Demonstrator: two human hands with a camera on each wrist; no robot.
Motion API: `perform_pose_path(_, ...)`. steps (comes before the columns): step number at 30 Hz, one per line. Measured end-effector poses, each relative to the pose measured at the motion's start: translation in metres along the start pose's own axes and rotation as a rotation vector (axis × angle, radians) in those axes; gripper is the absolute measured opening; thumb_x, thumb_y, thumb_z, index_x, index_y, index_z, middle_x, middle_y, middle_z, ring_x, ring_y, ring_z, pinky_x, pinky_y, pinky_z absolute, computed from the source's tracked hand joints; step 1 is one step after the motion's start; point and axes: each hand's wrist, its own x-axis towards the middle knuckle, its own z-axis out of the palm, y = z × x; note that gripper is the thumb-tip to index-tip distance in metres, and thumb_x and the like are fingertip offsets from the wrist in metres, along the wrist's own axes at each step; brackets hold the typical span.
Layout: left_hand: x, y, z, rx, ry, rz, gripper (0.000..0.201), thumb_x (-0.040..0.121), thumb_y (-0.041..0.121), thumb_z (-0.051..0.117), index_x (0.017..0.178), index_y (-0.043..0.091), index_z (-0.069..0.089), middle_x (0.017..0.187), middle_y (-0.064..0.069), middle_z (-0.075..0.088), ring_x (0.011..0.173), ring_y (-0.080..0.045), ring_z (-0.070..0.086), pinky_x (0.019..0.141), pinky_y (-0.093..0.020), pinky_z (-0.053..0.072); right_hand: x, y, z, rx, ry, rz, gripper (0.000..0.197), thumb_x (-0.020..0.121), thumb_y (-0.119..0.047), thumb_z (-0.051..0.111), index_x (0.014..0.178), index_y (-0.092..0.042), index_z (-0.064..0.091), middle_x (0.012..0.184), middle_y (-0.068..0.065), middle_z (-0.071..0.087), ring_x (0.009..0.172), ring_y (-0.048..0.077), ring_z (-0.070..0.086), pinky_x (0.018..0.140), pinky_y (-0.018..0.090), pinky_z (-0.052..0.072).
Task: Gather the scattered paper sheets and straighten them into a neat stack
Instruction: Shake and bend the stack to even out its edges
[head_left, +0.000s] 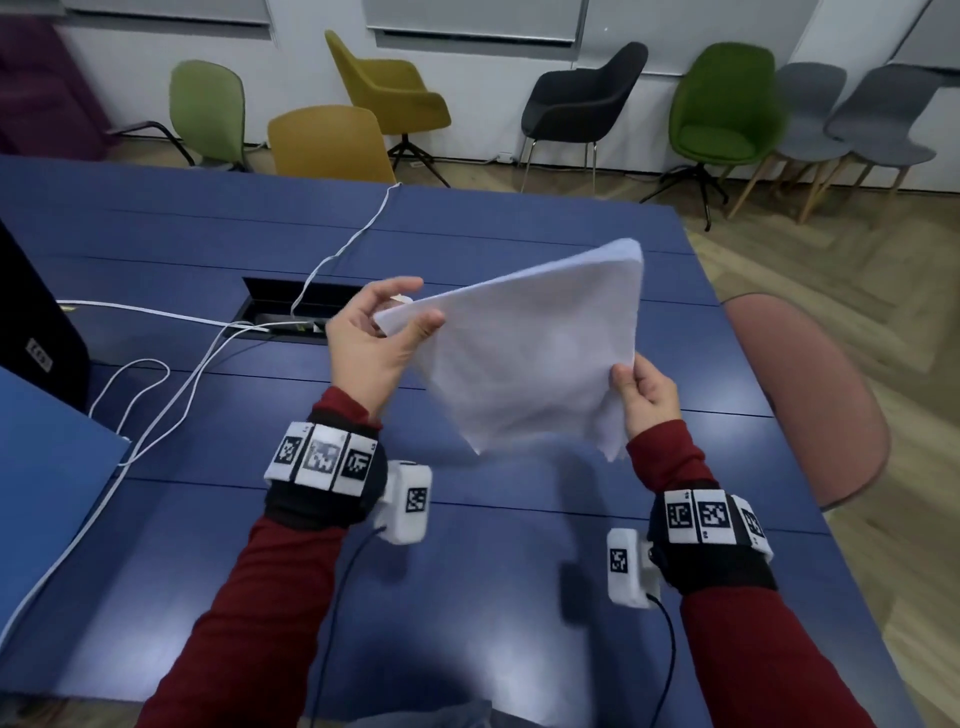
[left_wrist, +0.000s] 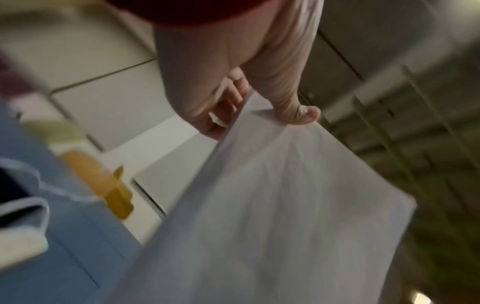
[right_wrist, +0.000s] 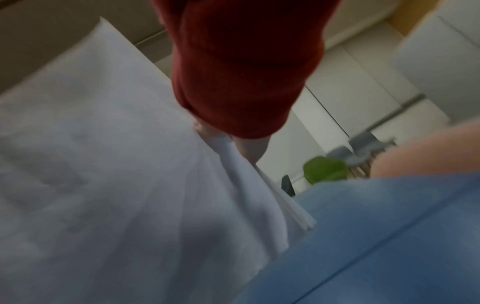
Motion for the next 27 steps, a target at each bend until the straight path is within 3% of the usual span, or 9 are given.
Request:
perform_pose_path(4, -0.013, -0.017, 0.014, -0.134, -0.06, -0.077, 0.049, 0.053, 0.048, 0.08, 0.09, 0.02, 0.066, 0.089, 0.003, 0.067, 0.069, 0.002, 0.062, 0.065, -0.012, 0.049, -0.009, 0.016, 0.008, 0.084, -0.029, 0.124, 0.024, 0.096, -0.003, 0.042, 0.11, -0.012, 0.06, 0.098, 0.001, 0.065, 0.085, 0.003, 0.063, 0.085, 0.022, 0.049)
perform_pose_path(7, -0.023, -0.051, 0.018, -0.061, -0.132, -0.243, 0.064, 0.042, 0.06, 0.082, 0.087, 0.017, 0.065, 0.084, 0.001, 0.067, 0.065, 0.002, 0.063, 0.064, -0.014, 0.051, -0.019, 0.031, 0.012, 0.046, -0.027, 0.219, 0.022, 0.094, 0.001, 0.043, 0.095, -0.015, 0.059, 0.091, -0.004, 0.062, 0.07, -0.014, 0.062, 0.079, 0.019, 0.047)
perform_pose_path(9, -0.029, -0.068, 0.016, -0.011, -0.173, -0.311, 0.061, 0.046, 0.056, 0.081, 0.087, 0.014, 0.065, 0.081, 0.002, 0.067, 0.067, 0.0, 0.063, 0.065, -0.013, 0.051, -0.022, 0.04, 0.013, 0.011, -0.02, 0.252, 0.019, 0.094, 0.0, 0.045, 0.094, -0.013, 0.058, 0.09, -0.002, 0.062, 0.065, -0.016, 0.06, 0.071, 0.01, 0.048)
perform_pose_path(11, -0.033, -0.082, 0.015, -0.012, -0.241, -0.435, 0.045, 0.063, 0.035, 0.081, 0.095, 0.008, 0.067, 0.08, 0.007, 0.073, 0.073, -0.005, 0.067, 0.067, -0.014, 0.053, -0.021, 0.049, 0.013, -0.028, -0.027, 0.28, 0.016, 0.094, 0.0, 0.046, 0.102, -0.007, 0.058, 0.093, 0.0, 0.062, 0.066, -0.012, 0.061, 0.066, 0.004, 0.049)
perform_pose_path(14, -0.042, -0.102, 0.015, 0.077, -0.247, -0.563, 0.029, 0.077, 0.001, 0.072, 0.105, 0.001, 0.065, 0.083, 0.006, 0.071, 0.077, -0.01, 0.068, 0.071, -0.02, 0.056, -0.022, 0.061, 0.018, -0.162, -0.056, 0.361, 0.023, 0.091, 0.002, 0.05, 0.111, 0.009, 0.059, 0.103, 0.008, 0.061, 0.085, 0.014, 0.06, 0.077, 0.015, 0.053)
perform_pose_path(16, -0.047, -0.114, 0.014, 0.159, -0.213, -0.589, 0.029, 0.078, 0.001, 0.071, 0.106, 0.002, 0.064, 0.084, 0.004, 0.067, 0.071, -0.004, 0.066, 0.067, -0.016, 0.055, -0.025, 0.068, 0.02, -0.212, -0.034, 0.398, 0.024, 0.09, 0.001, 0.053, 0.11, 0.012, 0.06, 0.103, 0.013, 0.063, 0.094, 0.019, 0.056, 0.089, 0.035, 0.051)
perform_pose_path(19, -0.049, -0.117, 0.015, 0.178, -0.163, -0.557, 0.02, 0.081, 0.009, 0.07, 0.101, 0.006, 0.066, 0.081, 0.006, 0.066, 0.069, -0.006, 0.067, 0.058, -0.009, 0.052, -0.027, 0.071, 0.018, -0.217, 0.014, 0.379, 0.013, 0.088, -0.008, 0.056, 0.093, 0.001, 0.064, 0.087, 0.008, 0.063, 0.082, 0.016, 0.056, 0.083, 0.04, 0.052)
perform_pose_path(23, -0.049, -0.115, 0.011, 0.247, -0.209, -0.559, 0.031, 0.082, 0.018, 0.07, 0.111, 0.007, 0.065, 0.101, -0.002, 0.068, 0.087, -0.014, 0.065, 0.077, -0.025, 0.053, -0.025, 0.056, 0.018, -0.179, 0.015, 0.344, 0.017, 0.091, 0.0, 0.05, 0.08, -0.011, 0.057, 0.076, -0.003, 0.057, 0.064, 0.005, 0.049, 0.061, 0.009, 0.046)
perform_pose_path(27, -0.07, -0.14, -0.006, 0.488, -0.537, -0.788, 0.037, 0.087, 0.011, 0.063, 0.122, -0.001, 0.059, 0.119, -0.009, 0.064, 0.099, -0.019, 0.059, 0.095, -0.032, 0.048, -0.021, 0.061, 0.011, -0.221, -0.026, 0.429, 0.013, 0.091, -0.004, 0.049, 0.087, -0.013, 0.058, 0.075, -0.004, 0.059, 0.064, 0.01, 0.051, 0.065, 0.023, 0.042)
